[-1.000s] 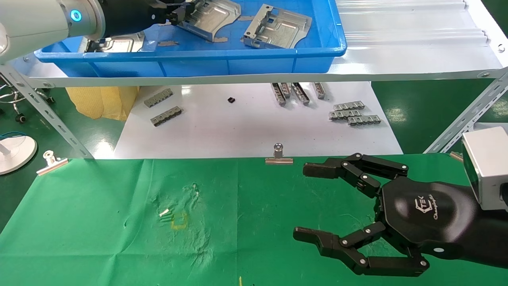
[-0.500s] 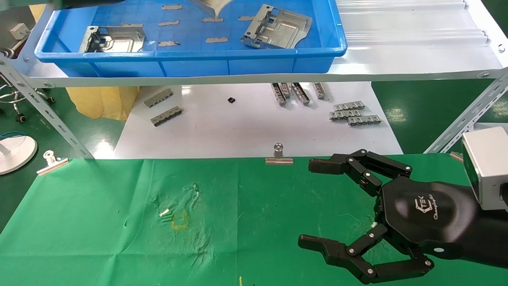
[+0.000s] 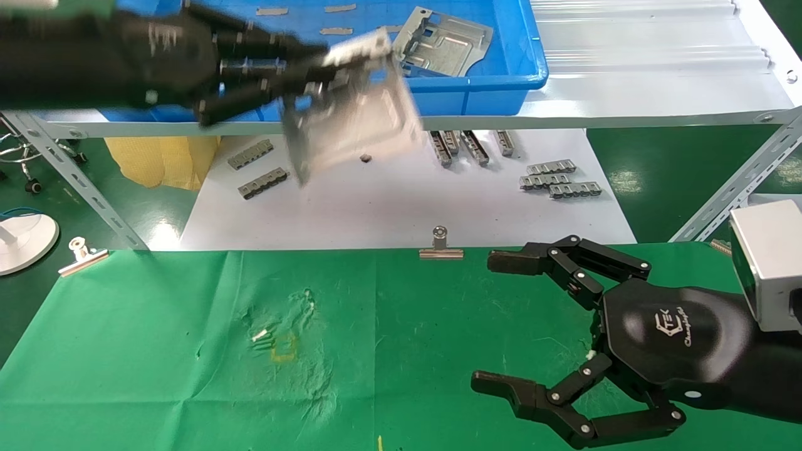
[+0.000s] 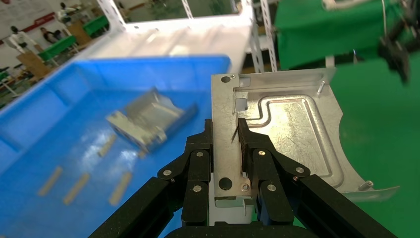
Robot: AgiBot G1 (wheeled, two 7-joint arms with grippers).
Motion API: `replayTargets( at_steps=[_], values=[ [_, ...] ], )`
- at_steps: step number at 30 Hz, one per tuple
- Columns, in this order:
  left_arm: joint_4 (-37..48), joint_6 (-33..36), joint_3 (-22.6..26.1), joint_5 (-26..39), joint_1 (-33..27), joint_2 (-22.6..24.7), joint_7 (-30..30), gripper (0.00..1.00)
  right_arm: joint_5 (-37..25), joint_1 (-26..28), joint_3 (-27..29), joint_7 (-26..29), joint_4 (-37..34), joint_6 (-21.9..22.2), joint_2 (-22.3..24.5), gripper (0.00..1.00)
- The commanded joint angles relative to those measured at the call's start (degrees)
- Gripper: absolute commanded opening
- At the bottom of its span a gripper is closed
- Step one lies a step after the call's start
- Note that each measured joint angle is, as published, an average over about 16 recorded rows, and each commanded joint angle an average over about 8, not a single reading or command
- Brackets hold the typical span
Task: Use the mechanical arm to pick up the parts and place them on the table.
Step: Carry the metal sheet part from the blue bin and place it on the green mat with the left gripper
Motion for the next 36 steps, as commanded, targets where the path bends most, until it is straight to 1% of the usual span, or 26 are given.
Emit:
replayTargets(
  at_steps=[1,5,8,12,16,17,18,24,25,26,30,36],
  values=[
    [-3.09,1.05,0.61,-1.21,1.84,-1.57,0.94,0.0,0.0,0.0,0.0,0.0,0.0,0.0,0.0,1.0],
    [-9.64,0.63,4.47,-3.69,7.62,-5.72,1.14,0.0,0.0,0.0,0.0,0.0,0.0,0.0,0.0,1.0],
    [-11.07,-0.15,7.77,-3.08,11.17,-7.3,2.69,0.0,0.0,0.0,0.0,0.0,0.0,0.0,0.0,1.0],
    [-8.39,-1.62,11.25,-0.03,14.02,-6.77,6.61,0.0,0.0,0.0,0.0,0.0,0.0,0.0,0.0,1.0],
    [-4.35,-2.67,12.9,2.23,15.24,-5.1,11.67,0.0,0.0,0.0,0.0,0.0,0.0,0.0,0.0,1.0],
    [-3.47,-2.78,13.12,2.56,15.39,-4.71,13.01,0.03,0.0,0.0,0.0,0.0,0.0,0.0,0.0,1.0],
    [-2.77,-2.83,13.33,2.89,15.48,-4.36,14.4,0.11,0.0,0.0,0.0,0.0,0.0,0.0,0.0,1.0],
    [0.39,-2.43,14.76,5.1,15.29,-2.62,23.97,0.86,0.0,0.0,0.0,0.0,0.0,0.0,0.0,1.0],
    [0.95,-2.54,14.94,5.4,15.2,-2.34,25.49,0.95,0.0,0.0,0.0,0.0,0.0,0.0,0.0,1.0],
    [1.56,-2.68,15.08,5.63,15.12,-2.06,26.91,1.0,0.0,0.0,0.0,0.0,0.0,0.0,0.0,1.0],
    [4.66,-3.67,14.99,5.63,14.69,-1.04,30.4,1.0,0.0,0.0,0.0,0.0,0.0,0.0,0.0,1.0],
    [9.29,-3.53,14.41,4.81,13.38,-0.11,30.87,1.0,0.0,0.0,0.0,0.0,0.0,0.0,0.0,1.0]
  ],
)
